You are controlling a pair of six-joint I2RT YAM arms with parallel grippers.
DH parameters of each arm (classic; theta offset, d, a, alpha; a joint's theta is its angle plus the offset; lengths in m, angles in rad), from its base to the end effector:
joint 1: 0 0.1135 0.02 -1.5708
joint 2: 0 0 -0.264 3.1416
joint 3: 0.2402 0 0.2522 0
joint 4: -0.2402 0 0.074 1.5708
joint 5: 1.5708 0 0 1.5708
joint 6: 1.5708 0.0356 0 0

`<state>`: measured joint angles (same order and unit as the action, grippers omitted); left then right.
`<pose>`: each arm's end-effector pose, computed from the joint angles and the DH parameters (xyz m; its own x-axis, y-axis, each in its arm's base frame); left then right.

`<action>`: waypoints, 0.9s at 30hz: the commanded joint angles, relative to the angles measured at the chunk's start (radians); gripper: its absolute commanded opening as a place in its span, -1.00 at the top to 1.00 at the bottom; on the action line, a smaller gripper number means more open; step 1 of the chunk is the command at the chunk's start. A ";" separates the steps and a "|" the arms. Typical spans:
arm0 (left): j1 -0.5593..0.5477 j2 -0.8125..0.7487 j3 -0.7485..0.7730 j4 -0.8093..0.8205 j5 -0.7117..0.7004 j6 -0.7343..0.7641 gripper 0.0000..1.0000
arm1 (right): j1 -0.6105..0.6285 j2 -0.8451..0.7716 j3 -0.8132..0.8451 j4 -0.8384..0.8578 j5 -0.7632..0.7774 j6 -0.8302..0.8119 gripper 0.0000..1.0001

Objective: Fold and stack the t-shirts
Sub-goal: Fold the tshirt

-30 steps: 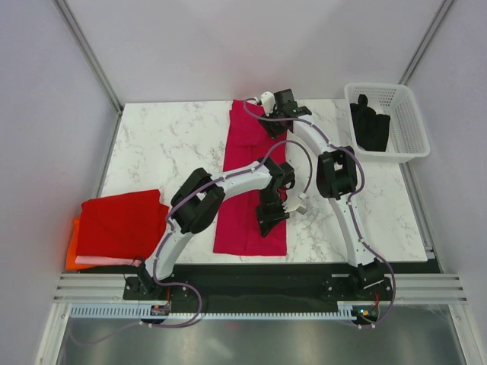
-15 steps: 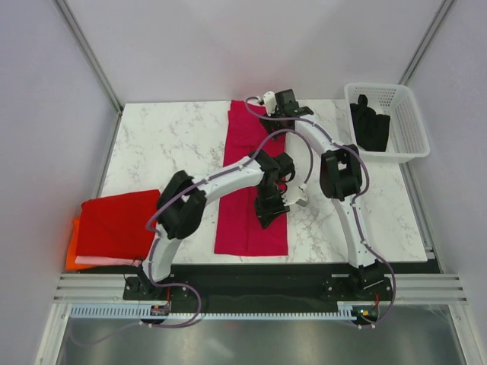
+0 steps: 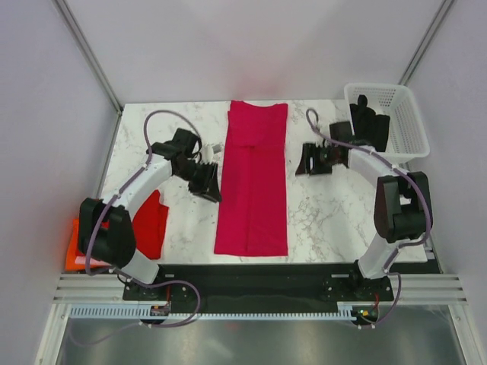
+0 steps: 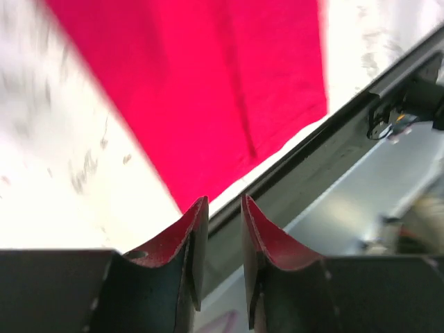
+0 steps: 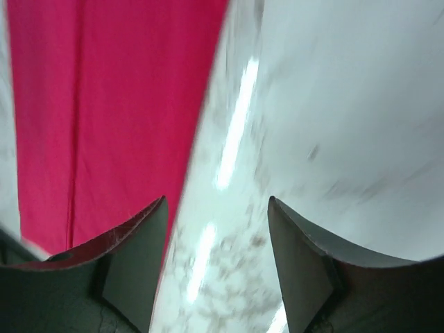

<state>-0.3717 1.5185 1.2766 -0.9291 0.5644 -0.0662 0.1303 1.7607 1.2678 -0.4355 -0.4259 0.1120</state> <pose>0.2716 -0.1263 0.2808 -0.8895 0.2868 -0.3558 0.4430 0.7322 -0.5174 0.3727 0.0637 0.2245 -0.8296 -0.0060 -0.5584 -0.2727 0.8770 0.3957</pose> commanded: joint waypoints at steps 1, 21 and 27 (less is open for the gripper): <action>0.076 0.045 -0.167 0.059 0.158 -0.254 0.33 | 0.015 -0.036 -0.241 -0.097 -0.241 0.063 -0.35; 0.073 0.133 -0.494 0.194 0.080 -0.368 0.14 | 0.285 -0.144 -0.565 -0.187 -0.149 0.296 -0.34; 0.042 0.173 -0.519 0.291 0.020 -0.415 0.07 | 0.304 -0.099 -0.553 -0.155 -0.108 0.324 -0.36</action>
<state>-0.3180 1.6814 0.7704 -0.7208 0.6228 -0.4221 0.4282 1.6085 0.7174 -0.6502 -0.6735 0.4290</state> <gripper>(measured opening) 0.460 0.677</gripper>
